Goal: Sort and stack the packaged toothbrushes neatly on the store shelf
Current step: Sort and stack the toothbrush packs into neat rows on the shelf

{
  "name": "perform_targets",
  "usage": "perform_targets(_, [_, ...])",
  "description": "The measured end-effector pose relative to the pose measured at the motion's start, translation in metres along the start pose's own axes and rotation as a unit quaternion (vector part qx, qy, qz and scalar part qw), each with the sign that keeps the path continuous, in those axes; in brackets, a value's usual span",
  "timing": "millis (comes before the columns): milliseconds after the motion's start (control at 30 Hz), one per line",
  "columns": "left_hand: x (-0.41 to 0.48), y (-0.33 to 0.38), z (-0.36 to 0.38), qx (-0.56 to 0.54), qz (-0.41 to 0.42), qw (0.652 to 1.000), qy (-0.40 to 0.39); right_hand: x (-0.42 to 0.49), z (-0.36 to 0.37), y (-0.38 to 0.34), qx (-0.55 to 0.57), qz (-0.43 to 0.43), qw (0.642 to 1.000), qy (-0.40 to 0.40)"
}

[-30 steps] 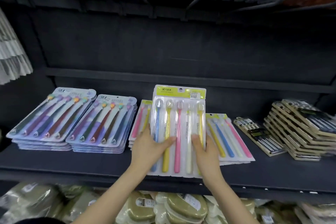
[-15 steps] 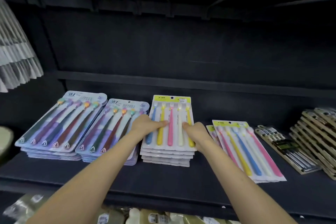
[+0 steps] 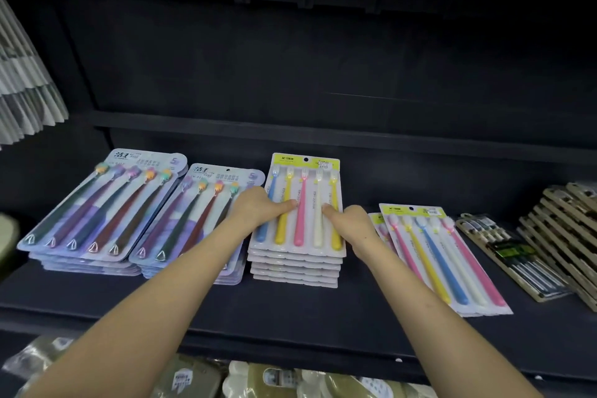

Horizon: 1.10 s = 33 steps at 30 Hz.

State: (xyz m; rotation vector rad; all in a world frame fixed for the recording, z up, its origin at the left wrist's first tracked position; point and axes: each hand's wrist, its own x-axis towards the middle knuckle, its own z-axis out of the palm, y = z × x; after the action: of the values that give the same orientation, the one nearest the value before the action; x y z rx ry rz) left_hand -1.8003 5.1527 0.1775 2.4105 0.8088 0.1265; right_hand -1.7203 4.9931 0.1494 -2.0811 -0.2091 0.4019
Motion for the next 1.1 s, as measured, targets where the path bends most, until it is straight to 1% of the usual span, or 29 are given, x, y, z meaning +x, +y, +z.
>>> perform_targets(67, [-0.009, 0.004, -0.001, 0.033, 0.013, 0.999, 0.036, -0.006, -0.007, 0.005, -0.024, -0.02, 0.999, 0.006])
perform_targets(133, [-0.023, 0.01, 0.003, 0.042, 0.046, 0.99, 0.129, -0.022, -0.023, 0.016, -0.065, -0.061, 0.995, 0.045])
perform_targets(200, [-0.048, 0.021, 0.016, -0.028, 0.127, 0.969, 0.208, -0.038, -0.048, 0.039, -0.11, -0.086, 0.984, 0.115])
perform_targets(233, [-0.062, 0.029, 0.026, -0.067, 0.173, 0.957, 0.225, -0.046, -0.064, 0.053, -0.14, -0.087, 0.973, 0.16])
perform_targets(300, [-0.087, 0.044, 0.05, -0.121, 0.231, 0.944, 0.202, -0.057, -0.1, 0.085, -0.205, -0.073, 0.949, 0.229])
perform_targets(333, [-0.096, 0.051, 0.065, -0.137, 0.245, 0.944, 0.174, -0.06, -0.117, 0.101, -0.233, -0.058, 0.94, 0.244])
perform_targets(400, [-0.107, 0.065, 0.094, -0.143, 0.249, 0.951, 0.114, -0.06, -0.145, 0.129, -0.251, -0.012, 0.937, 0.241])
perform_targets(467, [-0.109, 0.079, 0.119, -0.114, 0.25, 0.957, 0.095, -0.056, -0.165, 0.146, -0.226, 0.036, 0.949, 0.216])
perform_targets(500, [-0.109, 0.087, 0.129, -0.121, 0.247, 0.957, 0.092, -0.053, -0.172, 0.151, -0.202, 0.05, 0.958, 0.199])
perform_targets(567, [-0.108, 0.102, 0.142, -0.156, 0.229, 0.958, 0.073, -0.044, -0.177, 0.156, -0.118, 0.065, 0.976, 0.17])
perform_targets(633, [-0.103, 0.11, 0.158, -0.152, 0.201, 0.967, 0.048, -0.036, -0.177, 0.158, -0.02, 0.068, 0.989, 0.132])
perform_targets(700, [-0.097, 0.112, 0.171, -0.135, 0.131, 0.982, -0.005, -0.031, -0.174, 0.163, 0.0, 0.057, 0.993, 0.107])
perform_targets(767, [-0.094, 0.113, 0.181, -0.164, 0.054, 0.982, -0.072, -0.031, -0.17, 0.167, 0.003, 0.05, 0.994, 0.099])
perform_targets(867, [-0.093, 0.118, 0.188, -0.304, -0.017, 0.947, -0.1, -0.036, -0.164, 0.169, 0.047, 0.05, 0.993, 0.093])
perform_targets(933, [-0.09, 0.123, 0.187, -0.371, -0.072, 0.92, -0.107, -0.044, -0.161, 0.172, 0.085, 0.057, 0.99, 0.093])
perform_targets(1033, [-0.089, 0.125, 0.181, -0.473, -0.14, 0.856, -0.154, -0.061, -0.162, 0.176, 0.164, 0.061, 0.981, 0.079])
perform_targets(1067, [-0.093, 0.126, 0.179, -0.5, -0.147, 0.835, -0.175, -0.068, -0.161, 0.177, 0.192, 0.059, 0.977, 0.072])
perform_targets(1100, [-0.097, 0.126, 0.179, -0.517, -0.148, 0.822, -0.189, -0.075, -0.16, 0.178, 0.216, 0.055, 0.973, 0.065])
